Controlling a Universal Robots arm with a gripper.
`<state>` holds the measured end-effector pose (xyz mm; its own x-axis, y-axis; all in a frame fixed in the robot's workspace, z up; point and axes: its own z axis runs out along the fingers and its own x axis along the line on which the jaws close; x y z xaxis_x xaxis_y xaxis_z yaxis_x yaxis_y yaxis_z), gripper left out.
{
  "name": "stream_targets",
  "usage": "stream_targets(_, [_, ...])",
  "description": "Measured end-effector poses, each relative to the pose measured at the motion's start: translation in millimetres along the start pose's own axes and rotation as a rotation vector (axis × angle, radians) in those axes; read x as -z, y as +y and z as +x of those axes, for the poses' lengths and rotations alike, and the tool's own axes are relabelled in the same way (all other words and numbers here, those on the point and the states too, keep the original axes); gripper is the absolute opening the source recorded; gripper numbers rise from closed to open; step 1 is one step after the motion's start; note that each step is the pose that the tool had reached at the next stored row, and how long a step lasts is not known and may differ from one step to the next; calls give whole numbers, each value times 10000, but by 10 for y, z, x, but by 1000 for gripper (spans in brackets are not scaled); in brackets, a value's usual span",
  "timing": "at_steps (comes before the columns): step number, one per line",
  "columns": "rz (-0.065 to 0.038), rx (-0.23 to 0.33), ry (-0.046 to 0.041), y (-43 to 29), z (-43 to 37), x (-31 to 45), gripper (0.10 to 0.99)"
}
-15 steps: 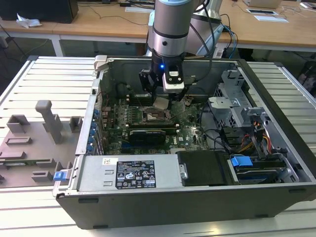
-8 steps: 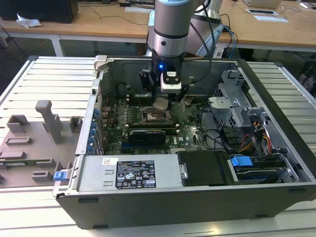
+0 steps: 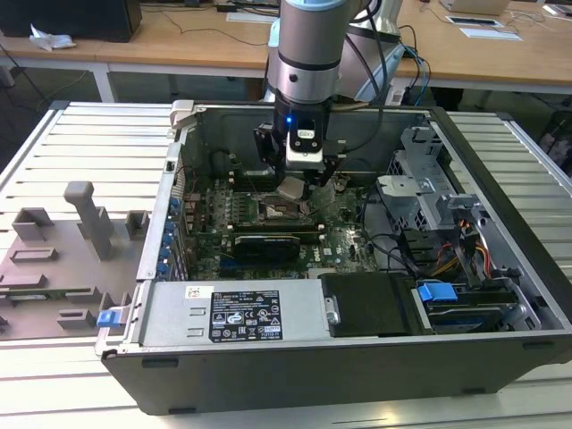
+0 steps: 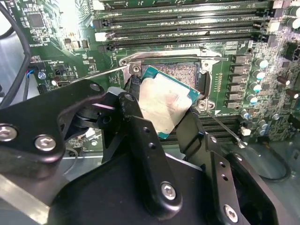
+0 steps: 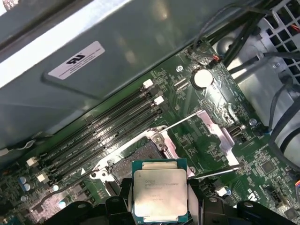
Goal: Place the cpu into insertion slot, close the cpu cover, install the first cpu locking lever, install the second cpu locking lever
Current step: 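Place the cpu into insertion slot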
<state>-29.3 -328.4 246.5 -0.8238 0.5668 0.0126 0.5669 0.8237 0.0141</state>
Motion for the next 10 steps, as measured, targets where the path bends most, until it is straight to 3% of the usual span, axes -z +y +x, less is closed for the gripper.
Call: stream_targets(10, [11,-1159,-35,0,0,-8,545])
